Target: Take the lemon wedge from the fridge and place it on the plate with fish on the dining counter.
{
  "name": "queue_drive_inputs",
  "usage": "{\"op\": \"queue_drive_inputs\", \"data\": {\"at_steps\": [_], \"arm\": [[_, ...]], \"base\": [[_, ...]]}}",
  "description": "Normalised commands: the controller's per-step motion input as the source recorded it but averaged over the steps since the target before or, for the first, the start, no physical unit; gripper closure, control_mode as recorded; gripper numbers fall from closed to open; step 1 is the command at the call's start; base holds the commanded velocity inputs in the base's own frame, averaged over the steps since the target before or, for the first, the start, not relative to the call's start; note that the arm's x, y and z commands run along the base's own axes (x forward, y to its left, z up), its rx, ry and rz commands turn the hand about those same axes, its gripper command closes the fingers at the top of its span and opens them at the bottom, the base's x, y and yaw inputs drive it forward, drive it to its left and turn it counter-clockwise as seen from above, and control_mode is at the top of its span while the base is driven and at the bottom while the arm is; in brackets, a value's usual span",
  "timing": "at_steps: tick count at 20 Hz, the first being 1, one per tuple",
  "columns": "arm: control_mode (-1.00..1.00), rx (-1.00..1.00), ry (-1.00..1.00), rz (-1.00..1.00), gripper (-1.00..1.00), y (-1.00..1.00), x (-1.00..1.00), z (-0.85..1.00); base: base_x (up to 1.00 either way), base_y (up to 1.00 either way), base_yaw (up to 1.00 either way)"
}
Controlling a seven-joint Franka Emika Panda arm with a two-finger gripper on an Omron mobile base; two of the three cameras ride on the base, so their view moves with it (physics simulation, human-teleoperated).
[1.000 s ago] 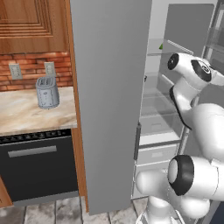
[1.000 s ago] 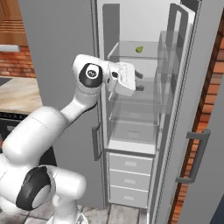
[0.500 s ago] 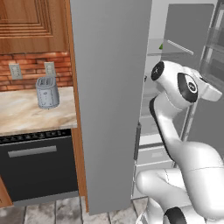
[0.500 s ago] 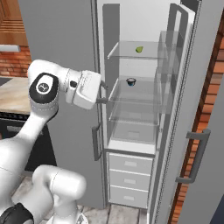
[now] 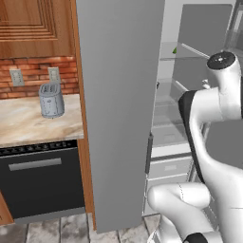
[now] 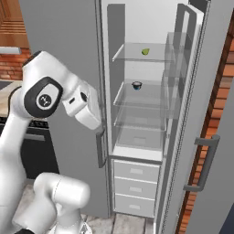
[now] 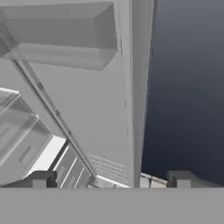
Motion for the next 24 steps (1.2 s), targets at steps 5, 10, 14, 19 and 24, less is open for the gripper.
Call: {"op": "queue_drive_inputs", "data": {"at_steps": [5,10,14,19,24], "arm": [[-1.0,0.3,0.02,0.23,-1.0,0.29,0.02,-0.2],[-1.0,0.08,0.0,0.09,-1.0,0.52,0.0,-0.58],[-1.0,0.01,0.0,0.09,-1.0,0.31,0.0,-0.74],[-1.0,0.0,-0.06,0.02,-1.0,0.0,-0.06,-0.11],[-1.0,-0.01,-0.12,0.0,-1.0,0.0,-0.09,0.0]], "base": [[0.0,0.0,0.0],[0.0,0.0,0.0],[0.0,0.0,0.0],[0.0,0.0,0.0],[0.0,0.0,0.0]]}}
